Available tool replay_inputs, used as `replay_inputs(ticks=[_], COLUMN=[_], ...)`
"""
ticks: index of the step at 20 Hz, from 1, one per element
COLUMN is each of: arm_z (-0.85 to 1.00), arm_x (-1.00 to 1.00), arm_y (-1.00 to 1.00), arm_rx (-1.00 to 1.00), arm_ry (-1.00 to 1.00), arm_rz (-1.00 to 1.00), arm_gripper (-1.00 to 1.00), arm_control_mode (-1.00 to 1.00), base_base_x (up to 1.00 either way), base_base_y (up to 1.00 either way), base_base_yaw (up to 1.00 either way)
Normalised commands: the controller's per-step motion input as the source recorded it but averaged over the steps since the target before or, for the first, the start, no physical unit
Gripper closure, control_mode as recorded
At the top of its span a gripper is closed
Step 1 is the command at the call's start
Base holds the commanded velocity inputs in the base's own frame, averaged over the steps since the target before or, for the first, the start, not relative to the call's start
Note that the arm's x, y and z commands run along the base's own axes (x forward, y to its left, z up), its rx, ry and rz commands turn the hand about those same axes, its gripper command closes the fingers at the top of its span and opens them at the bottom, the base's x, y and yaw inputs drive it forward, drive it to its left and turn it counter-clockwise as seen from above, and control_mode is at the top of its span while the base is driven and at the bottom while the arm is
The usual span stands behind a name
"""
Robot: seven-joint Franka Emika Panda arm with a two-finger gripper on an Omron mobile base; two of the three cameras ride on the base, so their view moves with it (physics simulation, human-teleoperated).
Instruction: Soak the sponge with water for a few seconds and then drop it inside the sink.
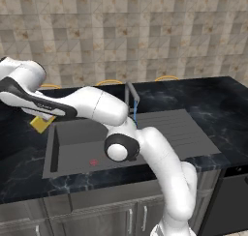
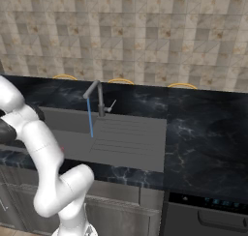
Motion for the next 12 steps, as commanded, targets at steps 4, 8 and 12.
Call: replay_inputs(ticks=[4, 8, 12], arm_z=[-0.11, -0.17, -0.46], arm_x=[-0.06, 0.00, 0.00], arm_y=[-1.00, -1.00, -1.00], arm_rx=[0.01, 0.06, 0.14], arm_ry=[-0.23, -0.34, -0.36], arm_rz=[0.05, 0.08, 0.09], arm_gripper=[1.00, 1.00, 1.00], arm_control_mode=[-1.00, -1.00, -1.00], base_base_x=[0.00, 0.00, 0.00], base_base_y=[0.00, 0.00, 0.00], base_base_yaw=[0.00, 0.00, 0.00])
